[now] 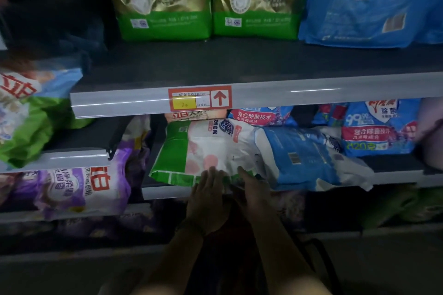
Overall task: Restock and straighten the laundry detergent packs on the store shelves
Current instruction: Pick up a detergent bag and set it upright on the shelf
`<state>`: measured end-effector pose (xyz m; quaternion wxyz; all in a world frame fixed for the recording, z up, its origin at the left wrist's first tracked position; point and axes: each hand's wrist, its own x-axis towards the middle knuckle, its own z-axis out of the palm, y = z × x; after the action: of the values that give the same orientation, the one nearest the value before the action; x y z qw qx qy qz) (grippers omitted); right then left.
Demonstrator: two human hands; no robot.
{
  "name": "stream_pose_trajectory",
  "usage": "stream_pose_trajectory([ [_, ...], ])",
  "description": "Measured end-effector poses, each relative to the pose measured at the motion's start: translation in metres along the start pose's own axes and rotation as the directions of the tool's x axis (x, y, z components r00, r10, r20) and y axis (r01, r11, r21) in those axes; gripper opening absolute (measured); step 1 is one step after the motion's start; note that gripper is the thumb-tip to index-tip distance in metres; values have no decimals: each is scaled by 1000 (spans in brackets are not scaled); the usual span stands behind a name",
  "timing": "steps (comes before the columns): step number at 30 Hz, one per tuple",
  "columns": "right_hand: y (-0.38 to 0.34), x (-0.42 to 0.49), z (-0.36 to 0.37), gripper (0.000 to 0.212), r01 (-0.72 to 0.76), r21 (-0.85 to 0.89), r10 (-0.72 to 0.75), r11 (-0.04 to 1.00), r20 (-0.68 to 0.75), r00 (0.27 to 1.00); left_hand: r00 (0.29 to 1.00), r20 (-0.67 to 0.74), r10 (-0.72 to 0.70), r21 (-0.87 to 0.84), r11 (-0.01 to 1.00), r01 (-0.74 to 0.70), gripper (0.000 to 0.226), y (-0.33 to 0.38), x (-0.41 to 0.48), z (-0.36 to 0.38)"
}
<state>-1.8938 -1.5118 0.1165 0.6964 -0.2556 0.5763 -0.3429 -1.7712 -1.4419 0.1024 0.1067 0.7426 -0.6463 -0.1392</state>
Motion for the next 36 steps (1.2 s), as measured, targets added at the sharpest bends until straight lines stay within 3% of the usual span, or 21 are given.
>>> stream_pose_trajectory([
  [2,0,7,6,56,3,90,-1,996,-21,1000,1000,-16,-15,-48,999,14,83,2,1,1],
  [4,-6,12,13,66,-5,152,13,988,-51,999,997,-70,-13,-96,995,6,80,0,0,5],
  [10,-35,8,31,32,33,-65,-37,997,-73,997,988,-154,-24,-231,973,-12,80,-8,-3,8],
  [17,-41,-51,39,27,-23,160,7,987,98,995,882,-448,-147,-239,970,40,79,-26,-10,-17],
  [20,-42,-90,52,20,-10,186,-24,982,181,983,887,-402,-227,-244,960,136,77,-31,-22,-30],
  [22,-44,-114,63,9,44,185,-89,982,243,966,840,-437,-322,-325,927,187,83,-28,-34,-41],
  [24,-45,-134,68,5,98,212,-159,972,296,942,762,-575,-297,-338,935,109,71,-32,-45,-57],
  [26,-44,-151,66,15,134,252,-217,958,337,916,693,-693,-198,-285,959,-11,56,-40,-58,-71],
  [29,-36,-173,57,27,163,272,-264,948,394,880,647,-754,-116,-287,944,-165,43,-38,-81,-82],
  [32,-22,-189,43,45,158,283,-268,946,408,873,621,-773,-130,-280,948,-152,38,-27,-106,-75],
  [36,-10,-208,15,48,185,290,-303,939,441,845,600,-774,-201,-319,943,-95,38,-2,-133,-72],
])
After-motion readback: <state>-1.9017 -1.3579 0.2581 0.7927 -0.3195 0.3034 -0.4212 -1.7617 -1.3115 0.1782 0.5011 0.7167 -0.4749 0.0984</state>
